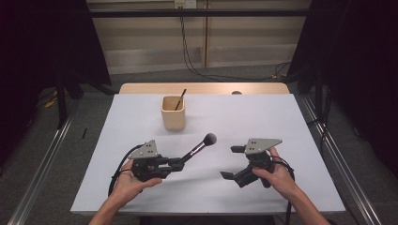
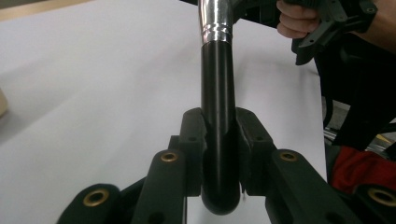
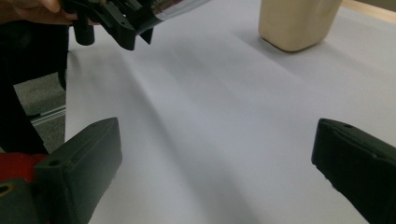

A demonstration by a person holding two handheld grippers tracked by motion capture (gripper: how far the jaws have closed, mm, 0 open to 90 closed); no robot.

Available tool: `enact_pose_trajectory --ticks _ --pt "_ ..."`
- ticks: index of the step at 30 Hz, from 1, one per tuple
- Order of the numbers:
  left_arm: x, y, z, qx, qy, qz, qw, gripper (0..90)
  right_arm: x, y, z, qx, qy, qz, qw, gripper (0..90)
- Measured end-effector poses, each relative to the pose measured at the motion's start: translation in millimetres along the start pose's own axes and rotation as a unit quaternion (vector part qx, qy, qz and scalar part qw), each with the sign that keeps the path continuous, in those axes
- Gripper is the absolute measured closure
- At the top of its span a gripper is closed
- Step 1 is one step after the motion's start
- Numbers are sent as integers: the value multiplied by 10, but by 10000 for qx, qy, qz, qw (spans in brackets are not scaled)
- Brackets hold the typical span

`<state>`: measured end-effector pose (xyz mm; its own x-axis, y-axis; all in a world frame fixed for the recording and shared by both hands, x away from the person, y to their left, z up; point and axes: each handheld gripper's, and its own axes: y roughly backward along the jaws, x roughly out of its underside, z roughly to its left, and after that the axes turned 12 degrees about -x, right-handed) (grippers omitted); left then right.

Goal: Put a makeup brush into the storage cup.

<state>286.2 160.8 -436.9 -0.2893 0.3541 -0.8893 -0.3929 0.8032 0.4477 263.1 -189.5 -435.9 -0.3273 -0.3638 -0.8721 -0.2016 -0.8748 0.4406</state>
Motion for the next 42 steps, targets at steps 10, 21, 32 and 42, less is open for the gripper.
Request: enact_pose_trajectory --ticks 10,21,32,42 --pt "-68 -25 -29 -14 29 -258 9997 747 5 -74 27 -72 76 -666 9977 21" --pt "-202 -156 -70 48 68 -507 9987 747 -123 -35 59 -357 64 -1038 9939 9" --pt "-266 -215 -155 55 -45 -751 9972 746 -242 -52 73 -447 115 -1260 9910 48" --pt "-253 -224 -178 74 -66 -772 9970 746 -377 -86 25 -511 8 -1529 9869 254"
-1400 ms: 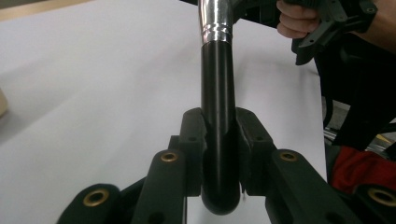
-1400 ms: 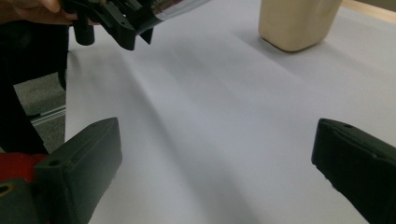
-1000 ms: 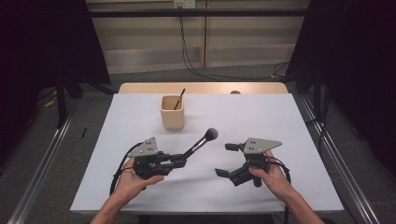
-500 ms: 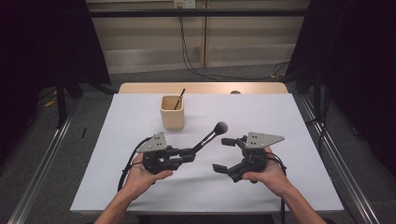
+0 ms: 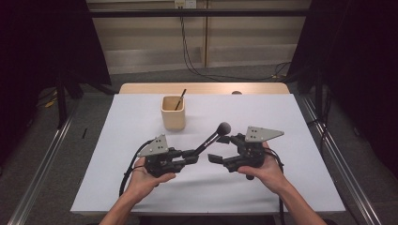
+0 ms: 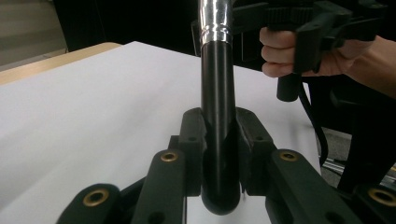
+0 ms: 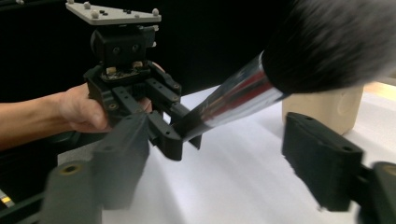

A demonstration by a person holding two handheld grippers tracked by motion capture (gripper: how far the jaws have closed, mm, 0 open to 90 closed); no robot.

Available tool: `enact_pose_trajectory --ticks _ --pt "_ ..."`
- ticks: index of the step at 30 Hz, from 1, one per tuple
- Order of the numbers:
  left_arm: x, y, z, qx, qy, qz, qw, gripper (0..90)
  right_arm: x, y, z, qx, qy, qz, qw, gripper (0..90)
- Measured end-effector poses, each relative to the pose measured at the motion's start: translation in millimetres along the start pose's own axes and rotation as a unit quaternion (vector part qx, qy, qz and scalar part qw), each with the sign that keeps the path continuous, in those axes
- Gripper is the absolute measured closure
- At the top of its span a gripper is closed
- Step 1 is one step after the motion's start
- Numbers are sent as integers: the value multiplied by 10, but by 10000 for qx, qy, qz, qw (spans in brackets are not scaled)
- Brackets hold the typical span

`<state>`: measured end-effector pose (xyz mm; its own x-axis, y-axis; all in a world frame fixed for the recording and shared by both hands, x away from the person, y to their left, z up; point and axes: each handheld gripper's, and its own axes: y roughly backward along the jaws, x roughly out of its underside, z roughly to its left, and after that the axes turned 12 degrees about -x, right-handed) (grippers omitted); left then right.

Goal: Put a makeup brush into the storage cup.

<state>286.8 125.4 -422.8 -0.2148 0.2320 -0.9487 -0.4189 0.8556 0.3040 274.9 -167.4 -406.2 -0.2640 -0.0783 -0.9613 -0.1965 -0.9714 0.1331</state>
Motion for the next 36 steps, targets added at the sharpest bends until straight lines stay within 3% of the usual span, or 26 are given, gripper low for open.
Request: enact_pose_trajectory --ticks 4,7,16,28,30,36 --pt "0 -4 -3 57 -1 17 10000 746 17 -13 -15 -62 11 16 10000 420" --pt "5 -12 -14 63 -28 40 10000 746 18 -17 -22 -69 -27 -54 10000 460" --pt "22 -47 -38 141 -98 82 9998 746 22 -6 -34 -127 -147 -193 9996 514" --pt "45 -74 -56 154 -216 158 9995 746 50 18 -91 -314 -541 -433 9971 630" --pt "57 -83 -44 153 -247 199 9994 746 62 14 -105 -280 -576 -362 9973 633" --pt "77 -119 -52 131 -332 276 9990 744 92 18 -144 -474 -790 -459 9947 674"
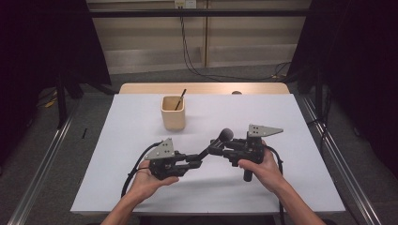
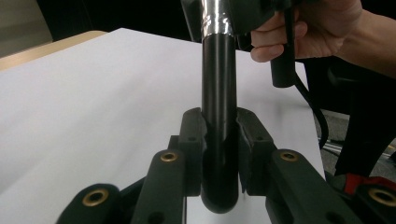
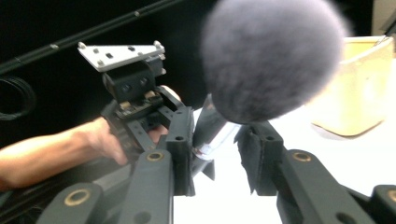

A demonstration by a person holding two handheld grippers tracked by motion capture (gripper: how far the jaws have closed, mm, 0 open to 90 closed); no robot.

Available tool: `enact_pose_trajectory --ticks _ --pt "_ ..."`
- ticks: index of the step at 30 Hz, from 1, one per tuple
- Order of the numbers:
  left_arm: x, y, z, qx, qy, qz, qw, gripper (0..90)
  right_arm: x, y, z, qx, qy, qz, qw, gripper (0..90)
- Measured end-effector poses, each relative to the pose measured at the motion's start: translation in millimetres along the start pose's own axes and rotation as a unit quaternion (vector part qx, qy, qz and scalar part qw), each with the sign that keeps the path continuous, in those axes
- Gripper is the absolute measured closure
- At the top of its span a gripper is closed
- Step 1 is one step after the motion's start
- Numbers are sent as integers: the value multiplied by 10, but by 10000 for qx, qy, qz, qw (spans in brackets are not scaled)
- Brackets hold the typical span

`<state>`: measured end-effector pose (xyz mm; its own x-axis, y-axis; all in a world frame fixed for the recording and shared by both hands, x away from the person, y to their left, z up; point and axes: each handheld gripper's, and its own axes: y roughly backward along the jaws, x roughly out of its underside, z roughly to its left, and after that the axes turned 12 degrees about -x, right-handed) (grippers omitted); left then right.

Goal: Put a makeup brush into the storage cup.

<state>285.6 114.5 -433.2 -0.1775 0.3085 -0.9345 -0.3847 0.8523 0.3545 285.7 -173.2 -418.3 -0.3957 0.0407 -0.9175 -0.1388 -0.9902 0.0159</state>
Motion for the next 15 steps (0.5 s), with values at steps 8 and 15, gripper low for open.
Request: enact_pose_trajectory --ticks 8,15 --pt "17 -41 -8 -42 42 35 10000 722 -2 -10 15 -87 7 22 10000 705" --pt "15 -39 2 -128 158 5 9998 618 -16 -3 26 41 189 81 9998 707"
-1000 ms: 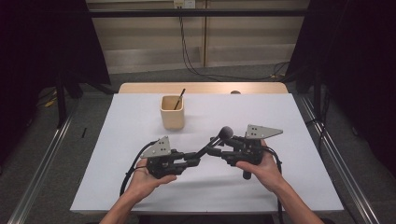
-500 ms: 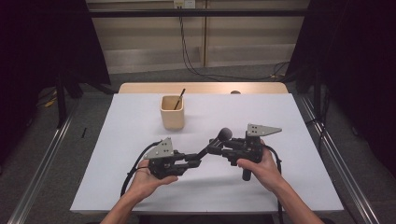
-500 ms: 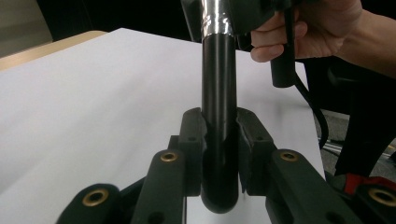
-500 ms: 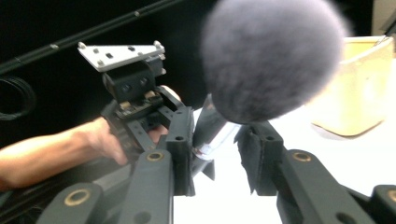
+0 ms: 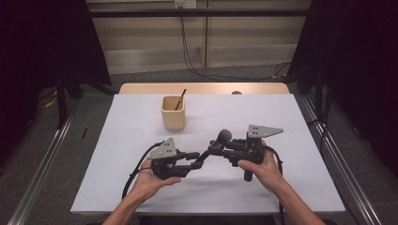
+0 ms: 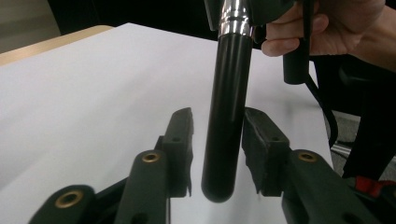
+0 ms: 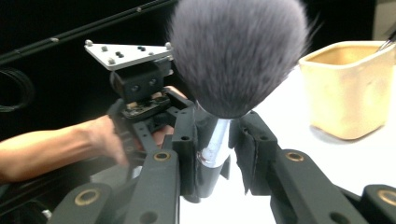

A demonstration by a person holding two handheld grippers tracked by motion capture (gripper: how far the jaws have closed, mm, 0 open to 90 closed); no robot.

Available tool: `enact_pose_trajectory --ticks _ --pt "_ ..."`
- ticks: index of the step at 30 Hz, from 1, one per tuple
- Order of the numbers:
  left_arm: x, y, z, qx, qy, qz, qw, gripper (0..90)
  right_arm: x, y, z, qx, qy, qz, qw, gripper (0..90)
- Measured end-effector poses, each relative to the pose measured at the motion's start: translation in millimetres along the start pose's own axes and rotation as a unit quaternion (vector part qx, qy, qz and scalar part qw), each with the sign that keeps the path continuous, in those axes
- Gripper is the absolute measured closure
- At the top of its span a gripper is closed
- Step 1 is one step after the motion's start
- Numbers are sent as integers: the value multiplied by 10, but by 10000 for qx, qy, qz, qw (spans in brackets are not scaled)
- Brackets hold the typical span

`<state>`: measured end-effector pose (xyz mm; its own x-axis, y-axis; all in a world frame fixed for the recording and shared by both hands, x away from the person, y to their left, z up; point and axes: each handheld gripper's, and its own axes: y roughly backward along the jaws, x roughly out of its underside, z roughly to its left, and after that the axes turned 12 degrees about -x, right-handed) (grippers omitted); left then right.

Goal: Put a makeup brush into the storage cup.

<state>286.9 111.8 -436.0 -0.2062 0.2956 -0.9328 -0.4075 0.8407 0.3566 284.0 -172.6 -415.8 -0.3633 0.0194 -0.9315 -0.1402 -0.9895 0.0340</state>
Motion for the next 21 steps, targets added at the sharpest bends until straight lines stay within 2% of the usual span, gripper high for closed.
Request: enact_pose_trajectory --ticks 6,12,15,18,20,21 --pt "-2 28 19 -131 82 -6 9999 505 -22 47 -8 79 44 -15 10000 708" --pt "-27 97 50 -329 242 -81 9991 335 -39 91 -11 146 41 37 9999 708" --pt "-37 143 83 -497 339 -61 9982 226 -52 113 -12 198 63 60 9998 708" --pt "-47 184 119 -622 364 -85 9974 165 -65 131 -13 209 6 161 9997 708" --pt "-53 198 142 -668 539 -130 9962 111 -69 140 -18 222 -13 221 9995 708" --pt "-62 208 155 -702 550 -105 9960 81 -72 144 -22 228 -19 254 9994 708"
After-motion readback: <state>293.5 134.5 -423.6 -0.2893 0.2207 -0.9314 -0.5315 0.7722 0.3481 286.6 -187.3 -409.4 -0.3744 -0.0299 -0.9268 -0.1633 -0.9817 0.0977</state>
